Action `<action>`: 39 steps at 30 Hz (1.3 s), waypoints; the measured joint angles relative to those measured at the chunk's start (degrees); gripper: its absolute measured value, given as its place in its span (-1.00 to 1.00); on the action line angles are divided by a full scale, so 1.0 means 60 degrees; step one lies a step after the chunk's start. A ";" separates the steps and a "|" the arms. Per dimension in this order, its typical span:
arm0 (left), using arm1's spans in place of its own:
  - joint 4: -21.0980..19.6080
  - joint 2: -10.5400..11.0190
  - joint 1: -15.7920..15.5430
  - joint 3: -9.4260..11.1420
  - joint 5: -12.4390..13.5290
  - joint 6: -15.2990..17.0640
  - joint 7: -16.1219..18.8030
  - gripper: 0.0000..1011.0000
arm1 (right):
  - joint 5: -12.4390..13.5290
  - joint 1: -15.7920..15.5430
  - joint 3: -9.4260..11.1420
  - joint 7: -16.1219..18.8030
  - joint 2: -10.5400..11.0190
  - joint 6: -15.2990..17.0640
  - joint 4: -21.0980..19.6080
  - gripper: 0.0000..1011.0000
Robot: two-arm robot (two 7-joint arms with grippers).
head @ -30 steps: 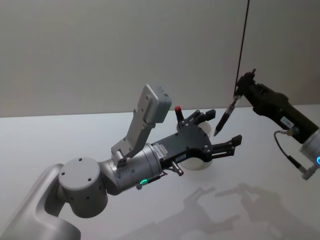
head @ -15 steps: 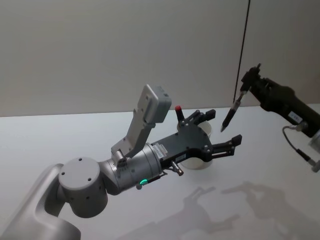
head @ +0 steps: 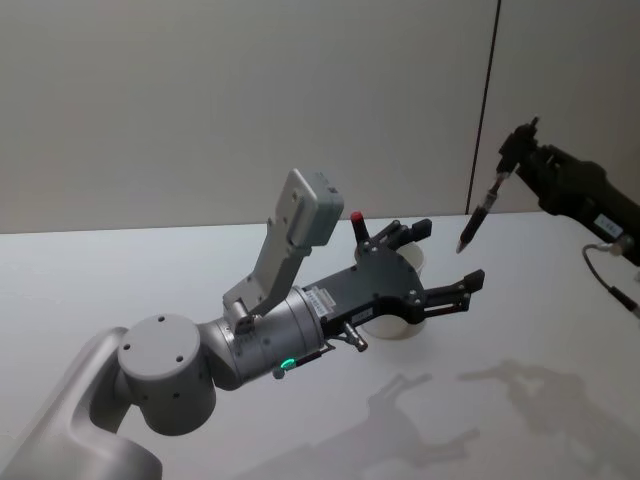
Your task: Place the pen into the pen holder.
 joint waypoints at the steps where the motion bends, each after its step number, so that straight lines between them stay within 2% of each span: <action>1: 0.0000 0.0000 0.0000 0.0000 0.0000 0.0000 0.0000 0.98 | -0.0014 0.0027 0.0002 0.0043 0.0004 -0.0019 0.0048 -0.72; 9: 0.0000 0.0000 0.0000 0.0000 0.0000 0.0000 0.0000 0.98 | -0.0182 0.0306 -0.0014 0.0643 -0.0020 -0.0230 0.0533 -0.72; 18: 0.0000 0.0000 0.0000 -0.0001 0.0001 0.0000 0.0000 0.98 | -0.0482 0.0864 -0.0128 0.1439 -0.0197 -0.0535 0.1515 -0.72; 27: 0.0000 0.0000 0.0000 0.0000 0.0000 0.0000 0.0001 0.98 | -0.0696 0.1385 -0.0241 0.1888 -0.0401 -0.0781 0.2492 -0.72; 39: 0.0000 0.0000 0.0000 0.0000 0.0001 0.0000 0.0000 0.98 | -0.0701 0.1926 -0.0409 0.2271 -0.0693 -0.1150 0.3598 -0.72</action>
